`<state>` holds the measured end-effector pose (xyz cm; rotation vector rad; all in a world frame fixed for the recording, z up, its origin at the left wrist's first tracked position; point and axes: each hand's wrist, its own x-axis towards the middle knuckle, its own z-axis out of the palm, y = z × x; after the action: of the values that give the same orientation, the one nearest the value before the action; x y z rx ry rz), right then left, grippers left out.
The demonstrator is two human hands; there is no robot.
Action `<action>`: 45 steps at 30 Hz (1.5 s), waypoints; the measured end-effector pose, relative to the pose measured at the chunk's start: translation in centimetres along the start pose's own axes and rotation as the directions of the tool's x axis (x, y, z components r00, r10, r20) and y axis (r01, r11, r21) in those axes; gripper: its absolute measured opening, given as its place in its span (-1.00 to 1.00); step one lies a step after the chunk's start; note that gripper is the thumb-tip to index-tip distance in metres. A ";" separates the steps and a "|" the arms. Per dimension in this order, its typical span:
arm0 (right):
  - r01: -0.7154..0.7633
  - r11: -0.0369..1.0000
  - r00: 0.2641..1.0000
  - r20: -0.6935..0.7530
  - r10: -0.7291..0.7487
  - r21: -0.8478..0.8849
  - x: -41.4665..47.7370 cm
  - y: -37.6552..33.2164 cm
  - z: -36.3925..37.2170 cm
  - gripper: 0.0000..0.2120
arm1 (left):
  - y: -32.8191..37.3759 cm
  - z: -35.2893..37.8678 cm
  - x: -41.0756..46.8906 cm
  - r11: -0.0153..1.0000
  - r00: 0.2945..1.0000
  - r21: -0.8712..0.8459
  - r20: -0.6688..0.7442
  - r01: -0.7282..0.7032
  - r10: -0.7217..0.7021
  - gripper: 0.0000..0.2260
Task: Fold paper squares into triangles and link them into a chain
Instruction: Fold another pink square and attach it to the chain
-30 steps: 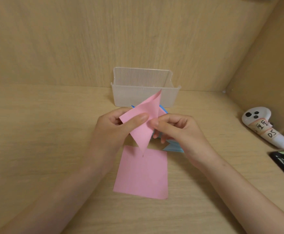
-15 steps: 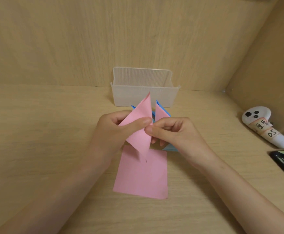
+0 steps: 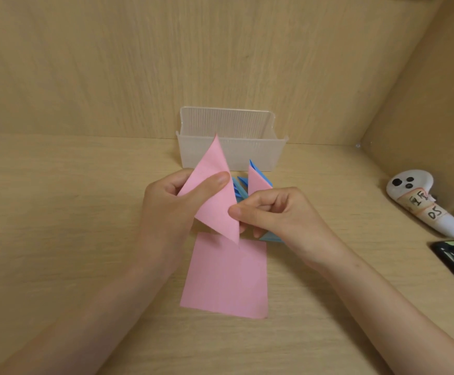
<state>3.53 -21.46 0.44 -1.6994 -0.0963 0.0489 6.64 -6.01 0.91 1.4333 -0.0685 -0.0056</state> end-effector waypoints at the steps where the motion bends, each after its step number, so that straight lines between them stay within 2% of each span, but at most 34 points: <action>1: 0.000 1.000 1.000 0.007 0.000 -0.001 0.0 -0.1 0.0 -0.90 | 0.0 0.0 0.0 1.000 1.000 0.001 -0.002 -0.002 0.002 -0.84; 10: -0.028 0.998 0.994 0.100 0.033 -0.057 -0.2 -0.4 -0.3 -0.89 | 0.3 -0.1 0.0 0.999 0.999 -0.019 -0.048 -0.026 0.025 -0.92; 24: 0.035 0.992 0.975 0.223 -0.007 -0.120 -0.4 -0.8 -1.3 -0.89 | 0.1 -0.5 0.6 0.999 0.994 -0.038 -0.109 -0.005 0.000 -0.89; 29: 0.064 0.966 0.962 0.273 0.007 -0.250 -0.5 -0.8 -1.7 -0.89 | 0.5 -1.2 1.0 0.995 0.991 -0.096 -0.133 0.013 -0.026 -0.90; 34: 0.040 0.979 0.984 0.180 -0.003 -0.200 -0.2 -0.6 -2.2 -0.93 | 0.4 -0.8 0.8 0.995 0.996 -0.086 -0.076 0.044 -0.051 -0.91; 39: 0.035 0.968 0.976 0.218 0.021 -0.249 -0.3 -1.3 -3.0 -0.86 | 0.7 -1.2 0.9 0.994 0.995 -0.093 -0.081 0.050 -0.058 -0.88; 42: 0.056 0.972 0.992 0.121 -0.029 -0.227 -0.2 -1.2 -2.4 -0.79 | 0.6 -1.0 0.8 0.999 0.998 -0.023 -0.034 0.042 -0.043 -0.86; 45: 0.094 0.989 0.995 0.035 -0.090 -0.118 0.1 -0.7 -1.4 -0.83 | 0.2 -0.4 0.3 0.999 0.999 0.038 0.024 0.035 -0.036 -0.87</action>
<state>3.68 -22.72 1.31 -1.8124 -0.2032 -0.0006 6.93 -5.60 1.07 1.4716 -0.0639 -0.0519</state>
